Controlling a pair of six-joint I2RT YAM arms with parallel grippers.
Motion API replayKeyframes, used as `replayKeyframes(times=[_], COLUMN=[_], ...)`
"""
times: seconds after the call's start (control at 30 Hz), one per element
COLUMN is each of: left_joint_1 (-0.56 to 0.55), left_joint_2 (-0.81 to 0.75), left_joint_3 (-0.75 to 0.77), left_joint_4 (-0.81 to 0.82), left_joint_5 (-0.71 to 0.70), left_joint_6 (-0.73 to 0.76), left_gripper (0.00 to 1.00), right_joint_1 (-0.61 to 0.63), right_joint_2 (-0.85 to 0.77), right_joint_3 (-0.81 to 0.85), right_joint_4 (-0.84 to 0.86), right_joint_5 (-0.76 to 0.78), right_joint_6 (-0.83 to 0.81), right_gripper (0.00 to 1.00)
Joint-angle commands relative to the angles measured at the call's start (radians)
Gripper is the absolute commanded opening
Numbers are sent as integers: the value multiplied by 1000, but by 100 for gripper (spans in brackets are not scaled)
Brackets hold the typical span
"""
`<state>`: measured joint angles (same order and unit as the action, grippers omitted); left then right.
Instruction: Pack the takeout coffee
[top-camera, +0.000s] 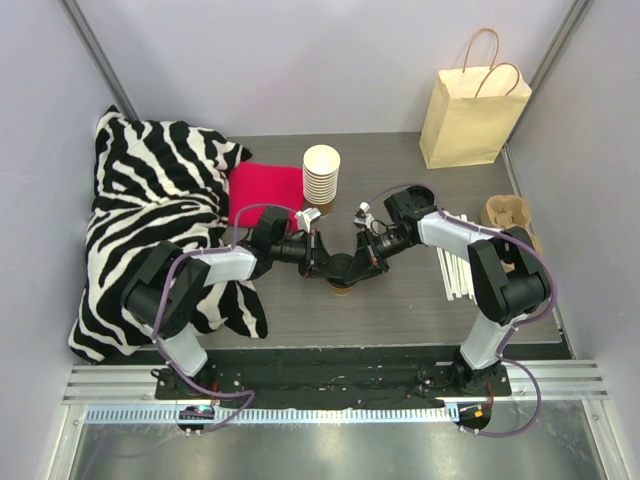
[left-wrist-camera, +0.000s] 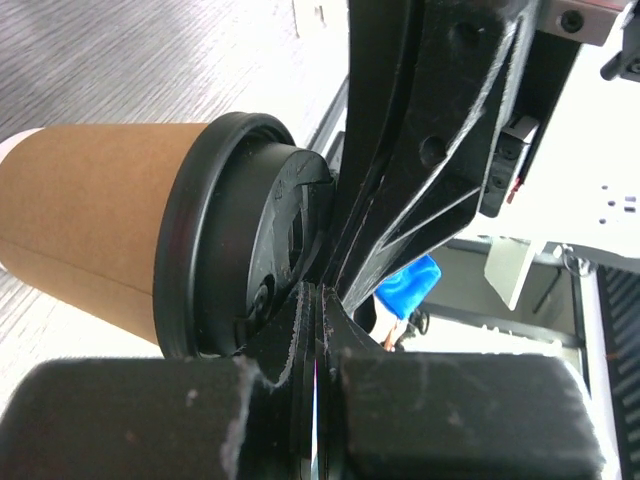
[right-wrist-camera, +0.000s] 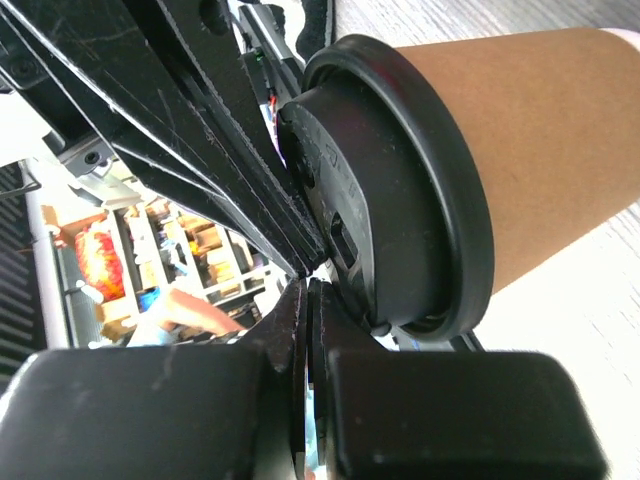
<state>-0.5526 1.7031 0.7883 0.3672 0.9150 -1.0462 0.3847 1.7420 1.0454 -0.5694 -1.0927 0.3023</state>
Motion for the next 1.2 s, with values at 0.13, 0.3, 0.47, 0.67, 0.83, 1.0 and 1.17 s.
replayKeyframes(times=[0.13,0.3,0.47,0.67,0.83,1.0,1.17], left_joint_1=[23,29,45,43,40,40,42], left_joint_2=[105,124,132,75,44,12,-57], left_joint_3=[-53,-64,-60,-35,-18,-8,17], left_joint_4=[-7,6,6,19,19,45,30], left_joint_5=[-57,-62,-59,-34,-34,-41,-38], left_joint_6=[64,64,55,54,31,-12,-12], left_gripper=[0,0,0,0,0,3,13], right_joint_1=[-15,-17,-17,-14,-13,-13,-13], right_joint_2=[77,83,91,77,73,83,36], right_joint_3=[-2,-12,-12,60,152,225,294], right_joint_4=[8,5,6,-47,-145,-213,-280], right_joint_5=[139,209,275,246,226,237,209], right_joint_6=[-35,-52,-75,-140,-250,-298,-344], right_gripper=[1,1,1,1,1,1,4])
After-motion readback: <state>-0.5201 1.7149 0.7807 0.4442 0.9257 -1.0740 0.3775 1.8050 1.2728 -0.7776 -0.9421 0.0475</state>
